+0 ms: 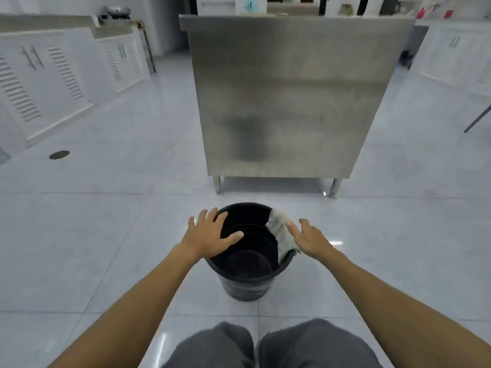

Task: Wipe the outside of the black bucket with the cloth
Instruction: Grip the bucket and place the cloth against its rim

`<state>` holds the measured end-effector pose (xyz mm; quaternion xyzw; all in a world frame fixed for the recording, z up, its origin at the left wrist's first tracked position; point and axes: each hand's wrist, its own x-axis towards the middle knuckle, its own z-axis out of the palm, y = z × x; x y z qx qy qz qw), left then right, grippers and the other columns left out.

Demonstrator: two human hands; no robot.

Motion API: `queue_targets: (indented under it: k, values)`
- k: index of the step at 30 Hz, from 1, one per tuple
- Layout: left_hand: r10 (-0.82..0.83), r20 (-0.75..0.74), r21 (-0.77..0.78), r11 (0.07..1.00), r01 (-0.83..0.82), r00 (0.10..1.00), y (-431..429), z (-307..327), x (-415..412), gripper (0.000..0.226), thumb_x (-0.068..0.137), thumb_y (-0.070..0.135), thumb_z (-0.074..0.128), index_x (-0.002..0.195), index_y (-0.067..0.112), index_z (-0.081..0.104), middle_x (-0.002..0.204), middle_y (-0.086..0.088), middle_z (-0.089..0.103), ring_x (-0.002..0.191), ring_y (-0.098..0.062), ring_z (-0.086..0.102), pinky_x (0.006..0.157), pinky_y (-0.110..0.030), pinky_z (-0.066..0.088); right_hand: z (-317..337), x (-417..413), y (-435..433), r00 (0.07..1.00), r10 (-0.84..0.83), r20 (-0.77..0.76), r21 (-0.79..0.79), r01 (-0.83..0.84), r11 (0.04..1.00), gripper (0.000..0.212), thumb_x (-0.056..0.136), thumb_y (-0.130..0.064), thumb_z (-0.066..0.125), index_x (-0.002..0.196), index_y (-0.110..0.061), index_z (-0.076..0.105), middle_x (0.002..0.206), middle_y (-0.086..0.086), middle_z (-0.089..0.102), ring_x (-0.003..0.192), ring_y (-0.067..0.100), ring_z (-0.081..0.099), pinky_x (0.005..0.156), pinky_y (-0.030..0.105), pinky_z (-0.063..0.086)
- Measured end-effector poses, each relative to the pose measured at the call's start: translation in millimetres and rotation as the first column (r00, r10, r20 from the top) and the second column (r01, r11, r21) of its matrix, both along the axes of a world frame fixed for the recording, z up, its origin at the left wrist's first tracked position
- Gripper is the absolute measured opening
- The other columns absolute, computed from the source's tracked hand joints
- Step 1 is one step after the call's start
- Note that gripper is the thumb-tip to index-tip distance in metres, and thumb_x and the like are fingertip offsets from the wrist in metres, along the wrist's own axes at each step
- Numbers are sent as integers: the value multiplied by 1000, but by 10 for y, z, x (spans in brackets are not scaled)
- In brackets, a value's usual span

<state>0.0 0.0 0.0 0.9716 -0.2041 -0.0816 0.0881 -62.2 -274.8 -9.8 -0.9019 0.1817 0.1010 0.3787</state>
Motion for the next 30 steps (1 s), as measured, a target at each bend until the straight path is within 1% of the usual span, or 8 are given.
queue_targets:
  k: [3, 8, 12, 18, 21, 25, 28, 30]
  values:
    - [-56, 2, 61, 997, 56, 998, -29, -455, 246, 118, 68, 95, -2, 157, 23, 24, 166, -8, 17, 152, -33, 9, 122, -58, 12, -400, 334, -85, 992, -123, -33, 92, 126, 988, 78, 104, -62, 31, 159, -7, 22, 161, 22, 35, 147, 38, 37, 114, 43, 34]
    - [-122, 35, 106, 987, 117, 992, -3, -1130, 362, 115, 72, 93, -7, 157, 23, 27, 167, -9, 17, 154, -34, 6, 124, -52, 0, -908, 768, -128, 967, -235, -94, 178, 249, 952, 79, 103, -66, 27, 155, -6, 33, 157, 20, 41, 141, 37, 43, 108, 43, 39]
    - [-123, 124, 63, 991, 116, 985, 14, -1285, 389, 99, 84, 87, 5, 150, 24, 44, 161, -6, 34, 152, -27, 18, 124, -52, -2, -1088, 938, -98, 937, -348, -27, 231, 345, 910, 83, 101, -69, 26, 144, -2, 48, 143, 17, 53, 128, 34, 52, 98, 40, 41]
    - [-161, 129, 33, 987, 158, 978, 25, -1289, 400, 88, 85, 87, 14, 135, 32, 61, 152, 0, 49, 148, -23, 28, 123, -56, -3, -1120, 938, -109, 929, -370, -4, 173, 366, 915, 87, 100, -72, 22, 140, 1, 50, 135, 19, 59, 118, 34, 57, 103, 46, 46]
    - [-247, 88, 86, 967, 240, 965, 81, -1229, 335, 90, 84, 88, 10, 129, 34, 66, 144, 7, 56, 145, -19, 32, 122, -56, -4, -1074, 888, -87, 922, -377, 87, -30, 381, 924, 75, 104, -62, 27, 136, 2, 47, 130, 21, 61, 116, 38, 59, 89, 43, 46]
    - [-400, 22, 117, 911, 395, 916, 183, -1181, 186, 92, 83, 91, 10, 108, 30, 74, 109, 12, 73, 118, -10, 56, 122, -44, 14, -865, 844, -52, 931, -255, 260, -314, 331, 890, 52, 107, -50, 36, 117, -2, 49, 105, 18, 66, 81, 32, 57, 68, 39, 40]
    - [-496, -13, 180, 853, 490, 868, 202, -1151, 79, 86, 85, 90, 14, 89, 26, 71, 79, 9, 68, 78, -10, 59, 102, -32, 36, -694, 819, -32, 929, -216, 301, -336, 315, 887, 49, 108, -49, 34, 115, -2, 47, 89, 12, 62, 70, 28, 50, 63, 38, 36]
    - [-531, -42, 197, 826, 529, 846, 193, -1129, 6, 82, 90, 85, 16, 84, 22, 68, 74, 5, 66, 68, -12, 58, 89, -29, 46, -596, 780, -34, 921, -224, 319, -314, 325, 892, 48, 108, -49, 34, 114, -3, 46, 82, 8, 54, 70, 28, 50, 63, 38, 36]
